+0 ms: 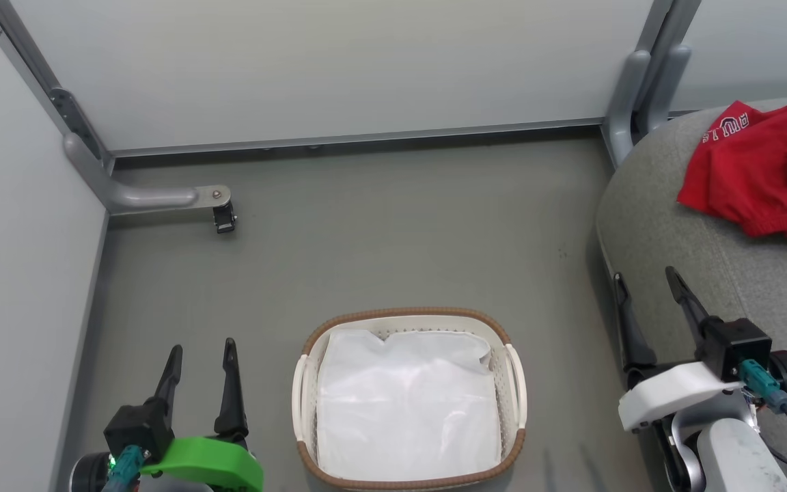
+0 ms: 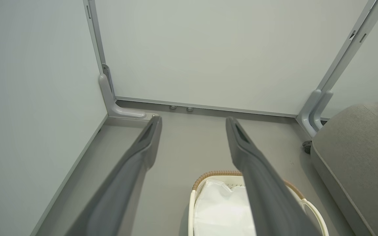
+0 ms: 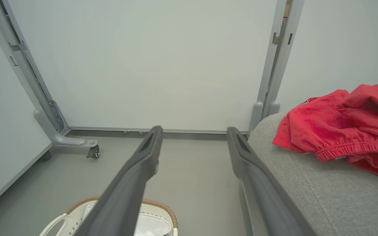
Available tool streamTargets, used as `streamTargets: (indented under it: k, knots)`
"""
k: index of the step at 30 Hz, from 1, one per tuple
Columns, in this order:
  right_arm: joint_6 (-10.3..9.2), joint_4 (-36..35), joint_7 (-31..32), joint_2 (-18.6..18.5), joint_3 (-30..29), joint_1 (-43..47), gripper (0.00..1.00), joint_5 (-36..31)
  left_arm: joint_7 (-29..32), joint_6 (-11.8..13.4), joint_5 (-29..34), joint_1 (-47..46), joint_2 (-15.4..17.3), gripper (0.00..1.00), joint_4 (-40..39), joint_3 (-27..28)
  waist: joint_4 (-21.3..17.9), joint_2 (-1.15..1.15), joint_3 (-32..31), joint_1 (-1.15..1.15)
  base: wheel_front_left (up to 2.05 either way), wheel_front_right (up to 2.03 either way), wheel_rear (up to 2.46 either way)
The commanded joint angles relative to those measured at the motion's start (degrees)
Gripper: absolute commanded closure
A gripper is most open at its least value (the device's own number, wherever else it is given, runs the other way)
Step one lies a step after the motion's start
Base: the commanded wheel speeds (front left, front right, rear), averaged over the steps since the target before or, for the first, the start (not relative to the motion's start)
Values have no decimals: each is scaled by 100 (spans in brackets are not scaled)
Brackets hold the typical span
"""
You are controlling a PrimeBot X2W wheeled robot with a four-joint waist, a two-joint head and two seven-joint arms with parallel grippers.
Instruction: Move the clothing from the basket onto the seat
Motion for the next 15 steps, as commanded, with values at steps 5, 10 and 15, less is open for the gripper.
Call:
streamTargets:
  k: [5, 10, 15]
  knots:
    - [-6, -188, -13, -20, 70, 324, 0, 2, 5, 44, -121, 254, 5, 0, -112, -16, -89, 0, -43, 0, 0, 0, 0]
    - [-6, -228, -13, -21, 72, 458, 0, 106, 5, 50, -165, 316, 5, 0, -120, -14, -121, 0, -76, 0, 0, 0, 0]
    - [-6, -197, -13, -22, 142, 527, 0, 162, 5, 31, -142, 309, 5, 0, -118, -22, -134, 0, -100, 0, 0, 0, 0]
